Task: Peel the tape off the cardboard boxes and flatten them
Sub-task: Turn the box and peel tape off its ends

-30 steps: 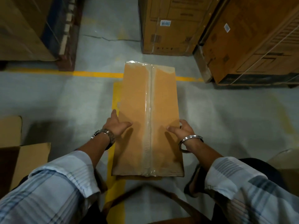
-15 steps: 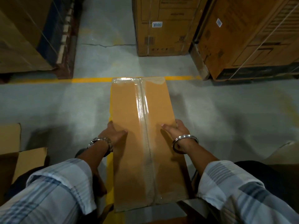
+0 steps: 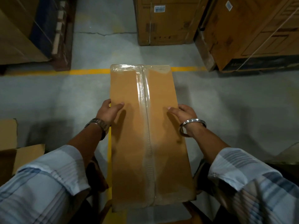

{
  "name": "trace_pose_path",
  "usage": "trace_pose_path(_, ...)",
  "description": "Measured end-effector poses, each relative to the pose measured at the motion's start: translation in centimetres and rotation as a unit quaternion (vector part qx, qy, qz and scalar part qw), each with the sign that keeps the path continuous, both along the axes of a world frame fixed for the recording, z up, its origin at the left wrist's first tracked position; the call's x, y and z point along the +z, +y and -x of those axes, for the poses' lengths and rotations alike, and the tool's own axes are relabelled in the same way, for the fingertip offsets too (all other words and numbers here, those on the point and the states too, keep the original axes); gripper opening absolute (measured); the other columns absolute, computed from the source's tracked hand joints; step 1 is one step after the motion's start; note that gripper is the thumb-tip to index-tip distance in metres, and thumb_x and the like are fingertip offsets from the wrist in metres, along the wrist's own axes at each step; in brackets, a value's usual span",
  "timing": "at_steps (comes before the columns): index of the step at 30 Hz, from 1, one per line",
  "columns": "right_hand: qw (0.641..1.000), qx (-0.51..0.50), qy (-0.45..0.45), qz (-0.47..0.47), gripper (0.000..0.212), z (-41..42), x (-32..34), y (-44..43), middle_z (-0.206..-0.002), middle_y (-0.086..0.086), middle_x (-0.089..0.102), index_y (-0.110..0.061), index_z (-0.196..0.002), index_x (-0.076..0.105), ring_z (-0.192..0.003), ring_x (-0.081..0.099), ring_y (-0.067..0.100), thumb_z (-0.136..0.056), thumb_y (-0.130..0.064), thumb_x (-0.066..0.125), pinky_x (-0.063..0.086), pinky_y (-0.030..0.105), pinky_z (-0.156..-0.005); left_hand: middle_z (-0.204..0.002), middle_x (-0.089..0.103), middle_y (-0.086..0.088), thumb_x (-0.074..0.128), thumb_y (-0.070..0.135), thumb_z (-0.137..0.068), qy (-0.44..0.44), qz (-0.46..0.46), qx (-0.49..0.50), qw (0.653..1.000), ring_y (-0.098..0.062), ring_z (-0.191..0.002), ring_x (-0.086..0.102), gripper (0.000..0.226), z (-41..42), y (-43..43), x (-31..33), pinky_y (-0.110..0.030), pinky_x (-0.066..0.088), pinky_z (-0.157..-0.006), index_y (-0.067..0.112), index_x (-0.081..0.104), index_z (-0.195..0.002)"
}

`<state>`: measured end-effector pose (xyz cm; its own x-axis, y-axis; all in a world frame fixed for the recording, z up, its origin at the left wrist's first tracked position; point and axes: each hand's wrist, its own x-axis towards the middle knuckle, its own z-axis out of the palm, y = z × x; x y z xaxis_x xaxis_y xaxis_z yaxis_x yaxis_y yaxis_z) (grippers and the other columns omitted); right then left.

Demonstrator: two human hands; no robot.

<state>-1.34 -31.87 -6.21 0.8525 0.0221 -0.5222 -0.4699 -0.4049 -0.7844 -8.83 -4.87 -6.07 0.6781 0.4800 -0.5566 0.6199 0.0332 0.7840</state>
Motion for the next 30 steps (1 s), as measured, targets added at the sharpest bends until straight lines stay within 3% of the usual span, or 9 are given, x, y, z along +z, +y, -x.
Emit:
trace_pose_path(2,0.999,-0.035,-0.026,-0.020,0.031,-0.2,1.1,-0.1,-0.096,-0.005,0.071,-0.018,-0.103,0.068,-0.085,0.065,0.014,-0.081,-0.038,0.079,0.048,0.027,-0.065,-0.124,0.058,0.003,0.066,0.037,-0.095,-0.046,0.008,0.023,0.999,-0.019,-0.101,0.059,0.048,-0.4,0.2,1.7,-0.036,0.049,-0.084,0.025,0.049,-0.138)
trace_pose_path(6,0.992,-0.061,-0.089,-0.063,0.036,-0.6,4.4,0.0,-0.082,-0.008,0.058,-0.017,-0.099,0.056,-0.073,0.057,0.009,-0.082,-0.036,0.081,0.045,0.021,-0.063,-0.119,0.067,-0.003,0.067,0.025,-0.094,-0.156,0.005,0.042,0.987,-0.025,-0.111,0.064,0.030,-0.7,1.1,5.8,-0.043,0.053,-0.089,0.018,0.056,-0.122)
trace_pose_path(8,0.989,-0.051,-0.108,-0.085,0.046,-0.6,6.6,-0.4,-0.097,-0.008,0.062,-0.022,-0.112,0.056,-0.088,0.062,0.011,-0.080,-0.045,0.080,0.052,0.029,-0.075,-0.121,0.067,-0.005,0.068,0.023,-0.094,-0.209,0.001,0.034,0.977,-0.027,-0.113,0.065,0.026,-0.3,1.7,8.1,-0.042,0.054,-0.086,0.019,0.056,-0.116)
trace_pose_path(11,0.982,-0.020,-0.122,-0.146,0.062,0.0,10.0,-1.5,-0.119,-0.004,0.069,-0.035,-0.132,0.053,-0.102,0.070,0.018,-0.079,-0.061,0.074,0.061,0.043,-0.082,-0.131,0.062,0.004,0.063,0.036,-0.097,-0.251,-0.040,-0.026,0.967,-0.017,-0.114,0.063,0.045,0.1,1.9,12.6,-0.038,0.052,-0.089,0.033,0.047,-0.138)
trace_pose_path(15,0.969,-0.005,-0.126,-0.212,0.074,2.1,13.1,-3.0,-0.130,-0.008,0.066,-0.038,-0.132,0.059,-0.115,0.066,0.019,-0.072,-0.082,0.062,0.060,0.047,-0.088,-0.126,0.056,0.018,0.050,0.078,-0.083,-0.249,-0.059,-0.060,0.965,-0.013,-0.121,0.054,0.061,0.3,0.2,18.5,-0.046,0.042,-0.107,0.046,0.050,-0.134)
trace_pose_path(19,0.956,-0.028,-0.121,-0.266,0.068,3.6,15.3,-5.2,-0.135,-0.013,0.059,-0.048,-0.123,0.058,-0.125,0.058,0.022,-0.068,-0.088,0.055,0.054,0.054,-0.097,-0.147,0.051,0.008,0.041,0.103,-0.055,-0.218,-0.042,-0.049,0.974,-0.026,-0.133,0.047,0.108,1.7,-2.4,20.9,-0.059,0.036,-0.112,0.036,0.053,-0.138)
trace_pose_path(23,0.958,-0.037,-0.114,-0.259,0.082,5.4,16.1,-7.5,-0.140,-0.005,0.056,-0.036,-0.137,0.052,-0.122,0.060,0.022,-0.073,-0.085,0.049,0.057,0.051,-0.092,-0.144,0.055,0.002,0.032,0.093,-0.075,-0.210,-0.012,-0.050,0.976,-0.033,-0.137,0.044,0.090,4.2,-4.7,20.9,-0.057,0.035,-0.110,0.032,0.058,-0.136)
trace_pose_path(28,0.969,-0.050,-0.106,-0.220,0.057,8.4,15.9,-8.1,-0.119,-0.004,0.064,-0.035,-0.119,0.060,-0.109,0.066,0.024,-0.084,-0.078,0.051,0.058,0.053,-0.090,-0.158,0.040,-0.010,0.033,0.095,-0.061,-0.137,0.032,-0.028,0.990,-0.039,-0.143,0.036,0.116,7.0,-5.0,20.4,-0.063,0.032,-0.113,0.022,0.043,-0.151)
trace_pose_path(30,0.973,-0.055,-0.106,-0.196,0.047,9.5,15.7,-7.7,-0.113,-0.002,0.068,-0.030,-0.107,0.062,-0.104,0.068,0.024,-0.086,-0.072,0.056,0.060,0.052,-0.086,-0.158,0.039,-0.011,0.039,0.093,-0.066,-0.122,0.038,-0.027,0.991,-0.041,-0.141,0.038,0.110,8.3,-4.8,20.1,-0.065,0.036,-0.110,0.023,0.041,-0.151)
